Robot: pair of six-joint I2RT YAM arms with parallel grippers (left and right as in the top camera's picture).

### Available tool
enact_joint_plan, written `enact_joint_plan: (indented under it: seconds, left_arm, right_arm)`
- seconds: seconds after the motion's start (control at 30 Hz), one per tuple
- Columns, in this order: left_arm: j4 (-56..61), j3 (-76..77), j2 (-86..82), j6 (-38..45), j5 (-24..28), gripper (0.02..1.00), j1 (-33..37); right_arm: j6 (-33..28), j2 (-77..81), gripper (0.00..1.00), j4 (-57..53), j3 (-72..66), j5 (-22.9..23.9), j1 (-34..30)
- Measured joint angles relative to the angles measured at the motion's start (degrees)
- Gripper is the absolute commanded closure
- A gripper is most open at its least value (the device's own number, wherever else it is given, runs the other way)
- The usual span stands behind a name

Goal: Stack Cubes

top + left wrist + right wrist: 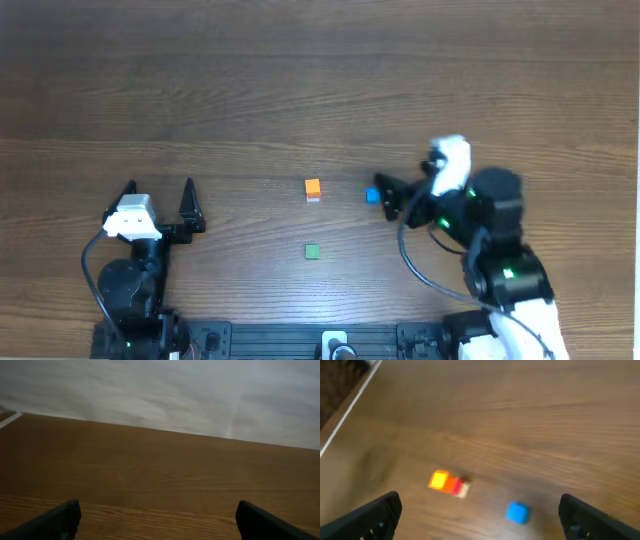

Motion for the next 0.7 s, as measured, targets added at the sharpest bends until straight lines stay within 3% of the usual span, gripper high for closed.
enact_joint_plan:
  seconds: [0.37,0.7]
  left_arm:
    - [0.0,0.0,0.0,0.0,0.0,0.018,0.0]
    - [0.0,0.0,0.0,0.0,0.0,0.018,0.0]
  right_arm:
    - [12.3,16.7,0.007,-8.4,7.5,4.2,21.6]
    - [26.9,27.0,0.007,-9.9,8.4,16.0,38.3]
